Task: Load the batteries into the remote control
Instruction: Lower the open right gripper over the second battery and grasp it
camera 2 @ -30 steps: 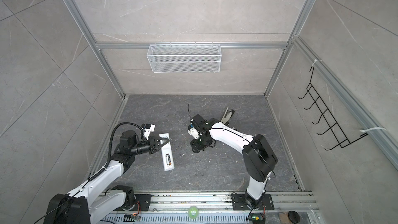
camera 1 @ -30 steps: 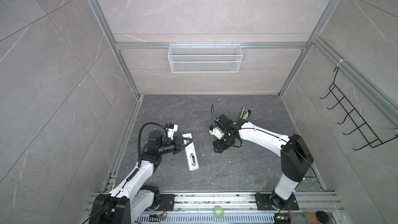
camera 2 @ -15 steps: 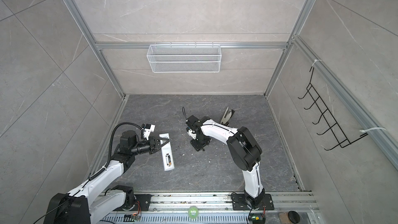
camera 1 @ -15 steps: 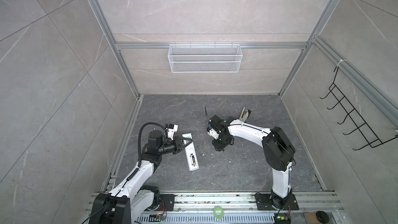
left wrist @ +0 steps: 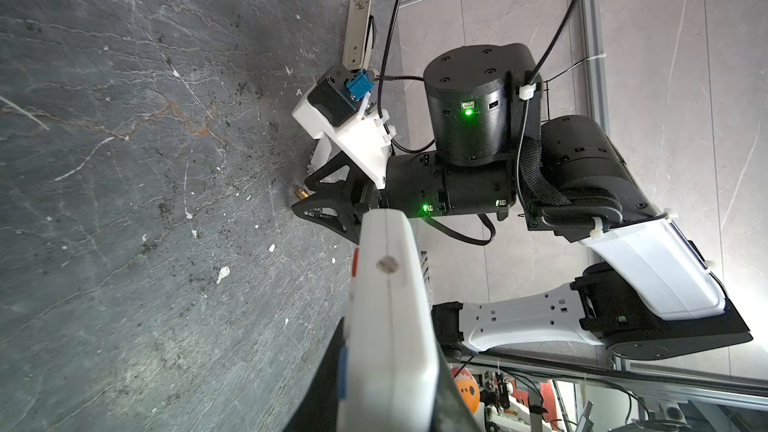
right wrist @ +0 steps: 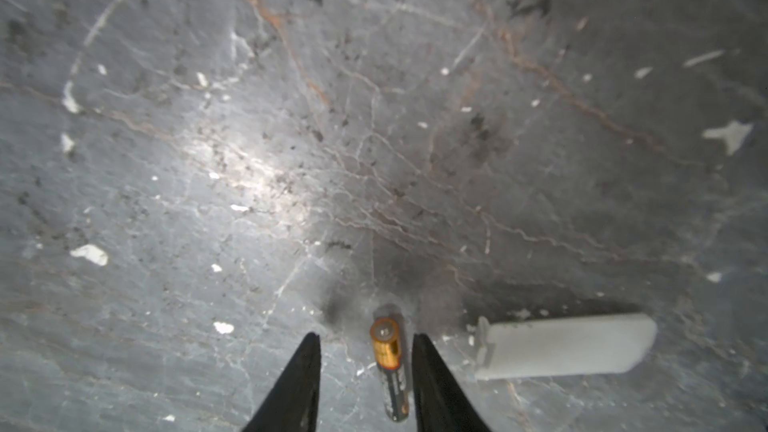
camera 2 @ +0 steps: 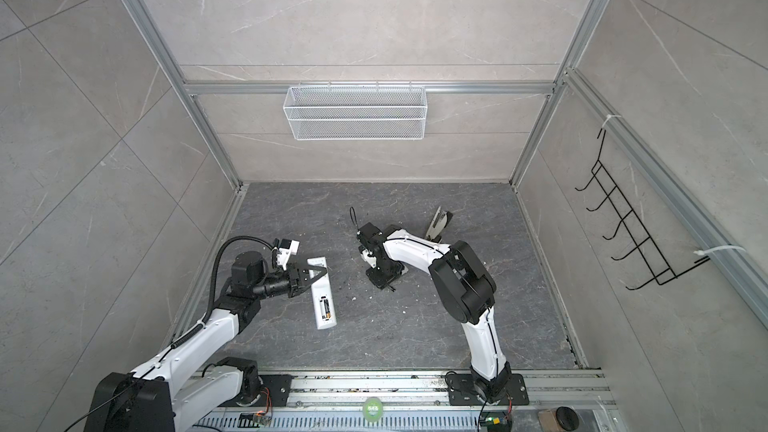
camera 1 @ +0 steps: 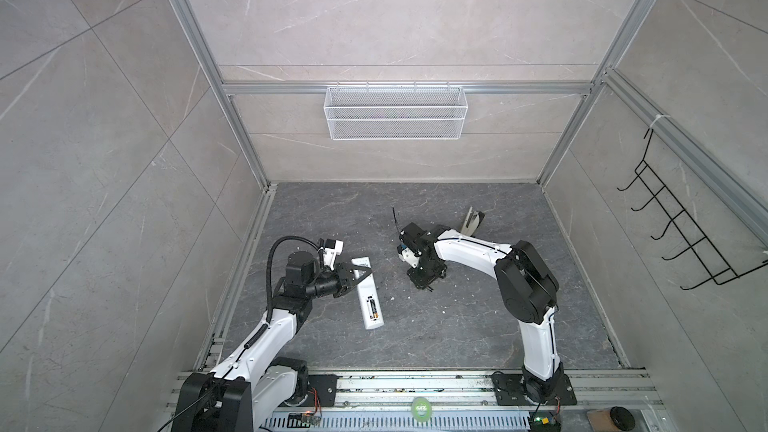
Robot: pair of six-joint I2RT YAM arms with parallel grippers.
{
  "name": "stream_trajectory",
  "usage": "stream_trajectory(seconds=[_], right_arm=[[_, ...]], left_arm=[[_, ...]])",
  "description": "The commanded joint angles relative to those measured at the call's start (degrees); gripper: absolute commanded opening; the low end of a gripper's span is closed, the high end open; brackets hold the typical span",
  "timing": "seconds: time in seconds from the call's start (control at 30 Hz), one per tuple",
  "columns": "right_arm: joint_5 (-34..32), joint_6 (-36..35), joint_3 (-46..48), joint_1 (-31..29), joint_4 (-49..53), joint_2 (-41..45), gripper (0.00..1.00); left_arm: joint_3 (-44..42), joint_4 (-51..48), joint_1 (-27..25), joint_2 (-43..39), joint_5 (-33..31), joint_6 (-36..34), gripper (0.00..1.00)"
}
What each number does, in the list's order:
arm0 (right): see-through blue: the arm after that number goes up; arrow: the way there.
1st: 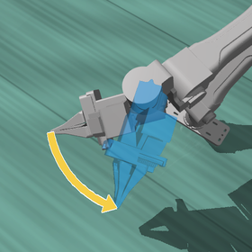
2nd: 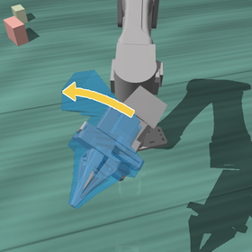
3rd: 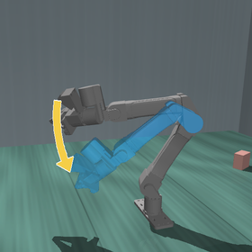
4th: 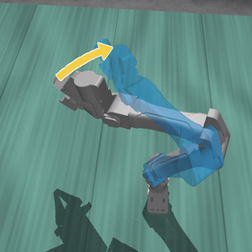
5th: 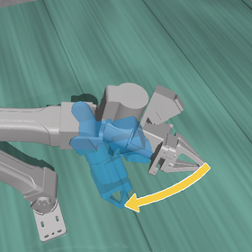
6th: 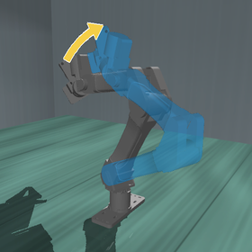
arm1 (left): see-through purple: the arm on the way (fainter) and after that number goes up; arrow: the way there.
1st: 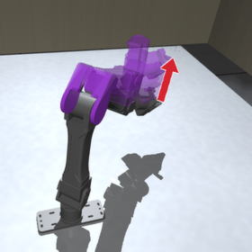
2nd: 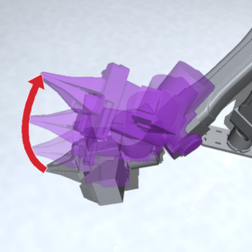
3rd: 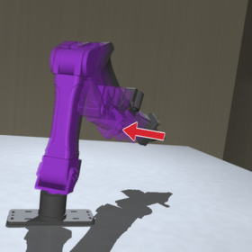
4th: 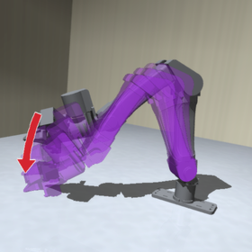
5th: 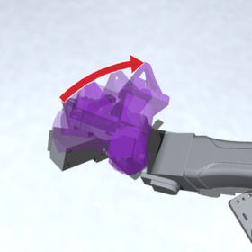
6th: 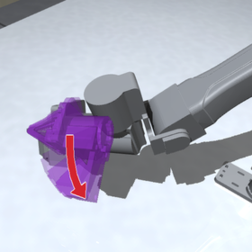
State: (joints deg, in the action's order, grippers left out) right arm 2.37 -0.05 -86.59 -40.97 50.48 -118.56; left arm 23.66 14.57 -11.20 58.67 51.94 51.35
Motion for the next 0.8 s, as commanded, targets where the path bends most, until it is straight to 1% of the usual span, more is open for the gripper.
stream_trajectory(seconds=[0.0, 0.53, 0.77], right_arm=[[-0.80, -0.28, -1.12, 0.37, 0.14, -1.67, 0.36], [-1.15, -0.71, 0.36, 0.64, 0.25, -1.50, 0.22], [-0.91, 0.05, 1.32, 0.63, -0.33, -0.06, 0.11]], left_arm=[[1.80, 2.11, 0.31, -0.05, 0.84, -0.84, 0.00], [1.83, 2.61, 0.30, 0.30, 0.88, -0.55, 0.00], [2.19, 1.37, 0.30, -0.20, 0.20, -1.43, 0.00]])
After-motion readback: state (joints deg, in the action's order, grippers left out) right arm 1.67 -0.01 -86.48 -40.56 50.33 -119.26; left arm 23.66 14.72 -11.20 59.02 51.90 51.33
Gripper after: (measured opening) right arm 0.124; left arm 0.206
